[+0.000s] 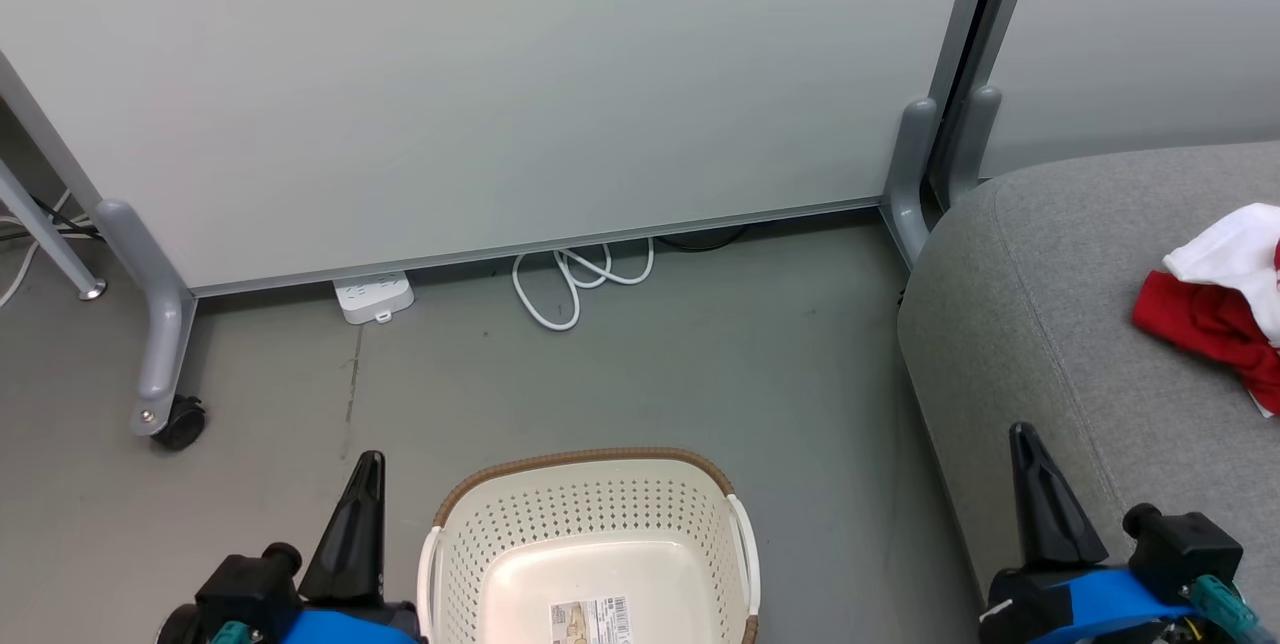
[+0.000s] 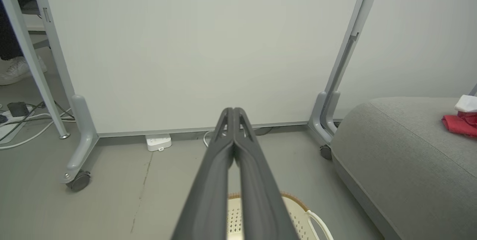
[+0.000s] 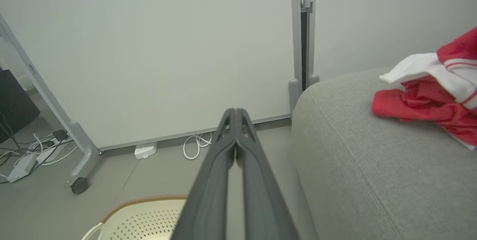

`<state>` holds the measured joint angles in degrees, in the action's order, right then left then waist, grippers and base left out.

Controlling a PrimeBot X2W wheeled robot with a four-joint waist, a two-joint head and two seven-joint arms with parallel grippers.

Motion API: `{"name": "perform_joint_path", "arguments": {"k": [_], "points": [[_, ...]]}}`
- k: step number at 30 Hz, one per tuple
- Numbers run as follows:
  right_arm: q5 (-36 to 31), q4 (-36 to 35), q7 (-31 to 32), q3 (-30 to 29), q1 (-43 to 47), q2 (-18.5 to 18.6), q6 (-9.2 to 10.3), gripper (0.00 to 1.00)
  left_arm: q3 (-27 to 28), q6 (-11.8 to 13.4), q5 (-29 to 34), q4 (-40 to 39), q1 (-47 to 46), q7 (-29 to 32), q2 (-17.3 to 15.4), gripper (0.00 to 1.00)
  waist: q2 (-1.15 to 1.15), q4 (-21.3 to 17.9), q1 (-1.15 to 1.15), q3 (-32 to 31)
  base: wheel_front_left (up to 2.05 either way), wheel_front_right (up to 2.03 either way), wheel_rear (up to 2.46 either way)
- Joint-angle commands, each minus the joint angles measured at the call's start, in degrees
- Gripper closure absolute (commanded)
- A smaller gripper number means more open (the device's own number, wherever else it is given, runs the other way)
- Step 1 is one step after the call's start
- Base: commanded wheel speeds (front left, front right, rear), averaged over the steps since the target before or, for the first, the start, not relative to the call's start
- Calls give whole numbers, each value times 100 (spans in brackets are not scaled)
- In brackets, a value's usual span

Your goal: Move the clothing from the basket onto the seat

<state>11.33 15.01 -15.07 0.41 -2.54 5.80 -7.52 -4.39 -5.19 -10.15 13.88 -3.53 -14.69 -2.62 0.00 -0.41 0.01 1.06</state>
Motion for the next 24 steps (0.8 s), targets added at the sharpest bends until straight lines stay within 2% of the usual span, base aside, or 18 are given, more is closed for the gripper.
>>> {"name": "perform_joint_path", "arguments": {"k": [1, 24], "points": [[202, -23, 63, -29, -37, -8, 0, 100, 42, -6, -205, -11, -47, 65, -3, 100, 0, 1, 0, -1, 0, 0, 0], [2515, -67, 673, -224, -143, -91, 1, 100, 349, -74, -2549, -23, -121, 660, -12, 100, 0, 8, -1, -18, 0, 0, 0]]}}
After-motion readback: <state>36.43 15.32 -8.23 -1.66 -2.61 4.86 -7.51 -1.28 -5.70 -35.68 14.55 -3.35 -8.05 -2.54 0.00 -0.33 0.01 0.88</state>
